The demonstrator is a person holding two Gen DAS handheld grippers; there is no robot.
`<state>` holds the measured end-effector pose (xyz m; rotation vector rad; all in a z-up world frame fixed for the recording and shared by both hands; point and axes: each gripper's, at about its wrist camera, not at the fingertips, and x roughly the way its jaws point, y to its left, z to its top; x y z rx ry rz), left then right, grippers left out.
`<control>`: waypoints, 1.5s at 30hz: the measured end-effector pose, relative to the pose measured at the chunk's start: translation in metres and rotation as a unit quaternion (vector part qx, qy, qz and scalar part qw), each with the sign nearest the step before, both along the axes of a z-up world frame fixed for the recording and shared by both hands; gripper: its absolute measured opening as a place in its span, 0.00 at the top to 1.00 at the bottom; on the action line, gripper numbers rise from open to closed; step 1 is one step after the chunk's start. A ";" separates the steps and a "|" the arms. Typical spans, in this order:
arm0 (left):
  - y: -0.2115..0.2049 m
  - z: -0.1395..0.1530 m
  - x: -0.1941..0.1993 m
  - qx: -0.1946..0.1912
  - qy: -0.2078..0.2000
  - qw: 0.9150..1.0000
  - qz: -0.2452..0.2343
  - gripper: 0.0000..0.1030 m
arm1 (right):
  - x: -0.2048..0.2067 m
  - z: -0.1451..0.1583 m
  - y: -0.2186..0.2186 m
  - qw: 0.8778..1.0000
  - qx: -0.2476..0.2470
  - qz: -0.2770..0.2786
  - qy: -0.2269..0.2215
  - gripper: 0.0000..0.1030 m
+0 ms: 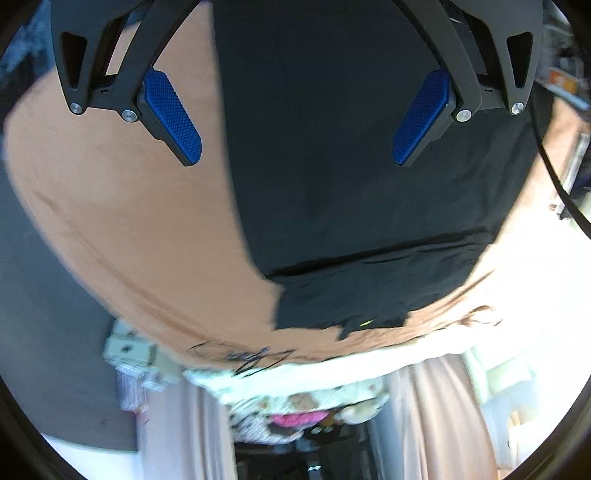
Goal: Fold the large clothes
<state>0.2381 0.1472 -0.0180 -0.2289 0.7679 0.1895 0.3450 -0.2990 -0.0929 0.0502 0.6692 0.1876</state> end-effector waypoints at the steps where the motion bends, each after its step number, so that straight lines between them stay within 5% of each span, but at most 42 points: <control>1: -0.003 0.000 -0.006 0.007 -0.002 1.000 -0.002 0.09 | -0.011 -0.001 -0.002 1.000 0.008 0.005 -0.005 0.00; 10: -0.016 -0.005 -0.081 0.032 -0.033 0.999 0.002 0.09 | -0.092 -0.017 -0.020 0.999 0.024 -0.003 -0.029 0.00; 24: -0.038 -0.042 -0.164 0.014 -0.029 0.999 0.001 0.09 | -0.170 -0.039 -0.046 0.999 0.014 0.011 -0.041 0.00; 27: -0.044 -0.048 -0.174 -0.012 -0.009 1.000 -0.025 0.09 | -0.175 -0.039 -0.050 0.999 0.031 0.007 -0.042 0.00; 35: -0.062 -0.053 -0.197 0.005 -0.004 0.999 -0.049 0.10 | -0.198 -0.053 -0.047 0.999 0.017 0.013 -0.044 0.00; 45: -0.040 -0.068 -0.178 -0.023 -0.008 0.999 -0.032 0.10 | -0.175 -0.066 -0.055 0.999 0.047 -0.001 -0.009 0.00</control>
